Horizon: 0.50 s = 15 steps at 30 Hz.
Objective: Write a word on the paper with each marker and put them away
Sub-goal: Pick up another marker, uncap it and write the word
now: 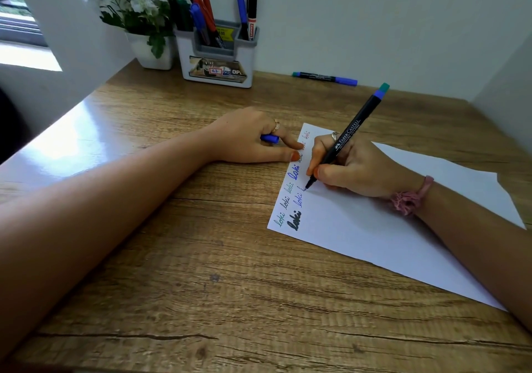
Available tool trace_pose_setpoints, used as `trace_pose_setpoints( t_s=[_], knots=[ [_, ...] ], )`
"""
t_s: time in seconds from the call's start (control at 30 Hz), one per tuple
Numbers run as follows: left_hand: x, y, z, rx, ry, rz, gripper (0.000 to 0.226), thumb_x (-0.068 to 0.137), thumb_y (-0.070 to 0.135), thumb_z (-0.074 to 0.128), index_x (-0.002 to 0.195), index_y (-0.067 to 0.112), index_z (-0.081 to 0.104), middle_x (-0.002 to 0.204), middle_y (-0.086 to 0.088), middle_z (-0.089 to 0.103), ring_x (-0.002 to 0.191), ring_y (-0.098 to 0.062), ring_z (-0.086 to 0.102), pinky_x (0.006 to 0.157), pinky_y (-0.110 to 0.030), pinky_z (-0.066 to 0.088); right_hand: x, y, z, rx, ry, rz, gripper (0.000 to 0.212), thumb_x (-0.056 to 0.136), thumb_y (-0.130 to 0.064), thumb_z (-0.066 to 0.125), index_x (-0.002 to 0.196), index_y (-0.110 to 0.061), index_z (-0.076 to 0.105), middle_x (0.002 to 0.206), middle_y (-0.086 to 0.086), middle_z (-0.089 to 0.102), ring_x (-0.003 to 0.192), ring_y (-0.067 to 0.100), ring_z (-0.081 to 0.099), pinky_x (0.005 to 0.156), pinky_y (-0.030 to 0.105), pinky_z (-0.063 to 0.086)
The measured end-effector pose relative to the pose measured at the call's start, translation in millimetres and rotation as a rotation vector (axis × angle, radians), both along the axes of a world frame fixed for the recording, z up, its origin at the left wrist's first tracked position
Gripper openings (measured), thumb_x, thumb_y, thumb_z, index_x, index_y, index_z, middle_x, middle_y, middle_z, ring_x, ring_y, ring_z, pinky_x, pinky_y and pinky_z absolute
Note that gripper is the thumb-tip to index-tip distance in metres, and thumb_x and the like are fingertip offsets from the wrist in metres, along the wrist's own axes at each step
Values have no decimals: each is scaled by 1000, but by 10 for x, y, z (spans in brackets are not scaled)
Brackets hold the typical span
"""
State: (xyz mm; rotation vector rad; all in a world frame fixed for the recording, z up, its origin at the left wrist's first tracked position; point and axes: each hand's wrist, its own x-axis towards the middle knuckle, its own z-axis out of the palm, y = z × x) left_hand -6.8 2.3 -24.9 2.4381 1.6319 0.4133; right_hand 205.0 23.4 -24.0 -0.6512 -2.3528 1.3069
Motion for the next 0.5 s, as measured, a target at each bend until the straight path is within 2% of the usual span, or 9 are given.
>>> trace_pose_setpoints(
  t_s=[0.07,0.13,0.2,0.27,0.37,0.43,0.5],
  knots=[
    [-6,8,-12,3,-7,-15,54,72,68,40,115,42,61,65,7,60,58,3,50,49,-20,28,0,-3,0,-5,7,-16,9,68,-14,62,73,-6,62,59,-9,62,50,2,55,48,11,40],
    [-24,24,-27,7,-10,-30,58,68,72,36,114,45,59,80,-3,69,56,-7,51,51,-22,32,4,-3,5,-6,9,-26,7,71,-9,57,74,-4,61,56,-12,62,48,0,53,48,9,39],
    [-22,19,-21,4,-7,-26,57,69,71,37,114,45,59,78,-3,68,55,-11,50,52,-23,32,13,-6,4,7,11,-21,5,70,-9,59,73,-6,62,60,-7,61,51,1,53,50,11,40],
    [-6,3,-4,5,1,-13,53,72,68,40,115,43,60,65,2,60,51,-9,45,49,-21,27,12,-6,5,22,12,-16,10,68,-16,62,72,-7,62,63,2,59,52,4,51,50,13,40],
    [2,-15,7,9,-12,-3,45,77,62,46,115,42,60,57,10,52,53,-1,48,49,-21,25,3,-9,-1,24,20,-32,4,72,-9,58,73,-7,62,57,-10,60,46,2,51,47,10,38],
    [3,-17,2,6,-19,2,38,81,56,52,115,41,61,59,17,51,57,10,48,49,-19,25,2,-16,6,25,21,-35,6,73,-6,55,73,-7,61,55,-14,59,45,1,51,46,8,37],
    [10,-20,-1,9,-29,-1,36,83,53,54,114,40,62,59,19,49,59,13,48,47,-14,26,0,-22,7,26,25,-40,7,73,-6,55,72,-9,61,53,-15,58,44,0,50,46,8,36]
  ],
)
